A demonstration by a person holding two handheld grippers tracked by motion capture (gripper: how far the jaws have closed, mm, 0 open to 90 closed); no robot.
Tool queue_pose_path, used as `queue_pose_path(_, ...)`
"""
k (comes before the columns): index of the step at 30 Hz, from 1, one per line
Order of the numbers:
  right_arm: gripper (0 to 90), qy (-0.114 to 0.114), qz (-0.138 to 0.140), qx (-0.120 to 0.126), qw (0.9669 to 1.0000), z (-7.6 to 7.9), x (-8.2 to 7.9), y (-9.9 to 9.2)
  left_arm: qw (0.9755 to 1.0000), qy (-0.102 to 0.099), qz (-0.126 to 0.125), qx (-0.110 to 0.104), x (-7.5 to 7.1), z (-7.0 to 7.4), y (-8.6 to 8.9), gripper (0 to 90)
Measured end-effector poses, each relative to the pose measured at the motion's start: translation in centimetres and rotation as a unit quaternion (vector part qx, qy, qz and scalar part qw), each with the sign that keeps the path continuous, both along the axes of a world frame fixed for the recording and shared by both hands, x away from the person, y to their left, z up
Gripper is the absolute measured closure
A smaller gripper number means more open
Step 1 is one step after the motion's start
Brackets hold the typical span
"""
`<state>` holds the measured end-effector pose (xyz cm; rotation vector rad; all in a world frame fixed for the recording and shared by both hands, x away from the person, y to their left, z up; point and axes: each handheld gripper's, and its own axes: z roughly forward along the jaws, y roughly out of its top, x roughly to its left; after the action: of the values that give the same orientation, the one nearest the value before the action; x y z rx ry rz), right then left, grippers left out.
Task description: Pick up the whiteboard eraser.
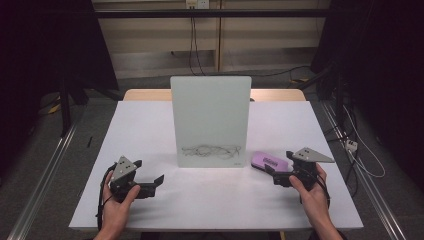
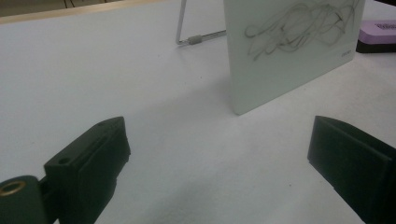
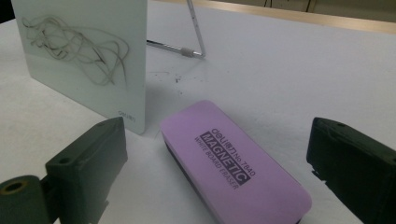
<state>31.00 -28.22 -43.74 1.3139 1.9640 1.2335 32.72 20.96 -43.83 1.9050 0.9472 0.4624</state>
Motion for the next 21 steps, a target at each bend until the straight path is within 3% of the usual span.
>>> queue_pose_path(6,8.3,0.004,-0.003,0.007,1.0000,0.2,0.5,0.0,1.0000,-0.004,-0.004,0.000,-0.1,0.1,-0.1,5.4)
queue_pose_path(11,8.3,0.008,0.012,-0.015,0.9998,0.8,1.3,0.1,1.0000,-0.004,-0.003,-0.001,0.1,0.0,-0.1,5.4)
queue_pose_path(12,8.7,0.022,0.024,-0.020,0.9993,1.2,2.1,0.1,1.0000,-0.006,-0.006,0.003,0.1,0.1,-0.1,5.4)
queue_pose_path(13,8.7,0.022,0.024,-0.020,0.9993,1.2,2.1,0.1,1.0000,-0.007,-0.005,0.003,0.1,0.1,-0.1,5.4)
queue_pose_path(16,7.4,0.045,0.046,-0.046,0.9969,1.7,3.8,0.1,1.0000,-0.007,-0.003,0.000,0.2,0.0,0.0,5.3)
queue_pose_path(21,8.9,0.060,0.076,-0.045,0.9943,2.3,5.8,0.2,1.0000,-0.008,-0.001,0.005,0.4,-0.1,0.2,5.4)
